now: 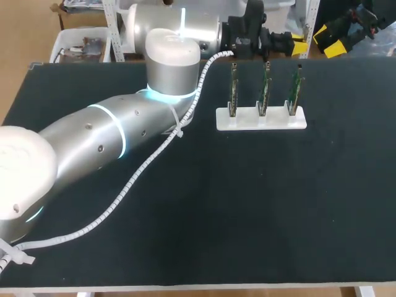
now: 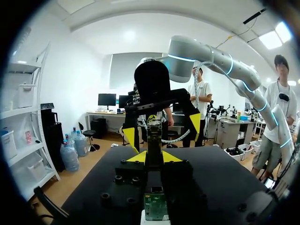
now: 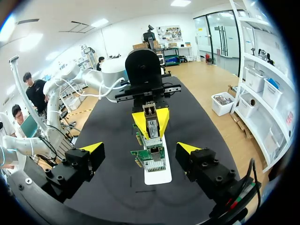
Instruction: Pick up the optical module with the left hand, and insert it into the network port with the right hand.
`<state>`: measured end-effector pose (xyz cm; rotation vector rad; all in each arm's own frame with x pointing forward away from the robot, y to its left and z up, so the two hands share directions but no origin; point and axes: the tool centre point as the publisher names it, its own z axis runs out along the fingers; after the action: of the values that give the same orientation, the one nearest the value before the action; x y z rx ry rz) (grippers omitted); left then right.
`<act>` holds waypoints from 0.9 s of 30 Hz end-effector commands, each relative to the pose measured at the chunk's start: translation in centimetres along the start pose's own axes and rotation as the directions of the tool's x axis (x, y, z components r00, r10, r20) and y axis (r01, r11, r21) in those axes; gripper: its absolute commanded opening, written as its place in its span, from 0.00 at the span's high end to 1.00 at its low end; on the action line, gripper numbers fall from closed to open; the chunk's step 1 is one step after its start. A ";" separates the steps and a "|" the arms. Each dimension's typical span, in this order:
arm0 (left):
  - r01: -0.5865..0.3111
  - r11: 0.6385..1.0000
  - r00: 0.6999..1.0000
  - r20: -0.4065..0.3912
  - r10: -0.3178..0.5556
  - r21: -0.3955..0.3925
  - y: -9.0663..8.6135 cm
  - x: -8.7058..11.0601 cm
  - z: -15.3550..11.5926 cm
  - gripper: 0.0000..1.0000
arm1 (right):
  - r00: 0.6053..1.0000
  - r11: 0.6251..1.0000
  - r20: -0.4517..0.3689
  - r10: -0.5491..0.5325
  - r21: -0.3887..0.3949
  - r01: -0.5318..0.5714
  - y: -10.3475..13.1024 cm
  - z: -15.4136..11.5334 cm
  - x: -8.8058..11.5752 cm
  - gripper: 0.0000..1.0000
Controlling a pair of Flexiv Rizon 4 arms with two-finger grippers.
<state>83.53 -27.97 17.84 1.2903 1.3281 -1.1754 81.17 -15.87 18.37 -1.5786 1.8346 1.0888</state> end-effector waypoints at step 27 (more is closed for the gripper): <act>0.000 0.951 1.000 -0.002 0.001 0.311 1.1 0.0 0.5 1.00 | 0.995 0.985 -0.015 -0.097 -0.141 0.094 -2.2 -1.9 -3.8 0.00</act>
<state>83.53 -27.97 17.84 1.2902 1.3282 -1.1752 83.17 -15.35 21.45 -1.6092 1.7593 0.9736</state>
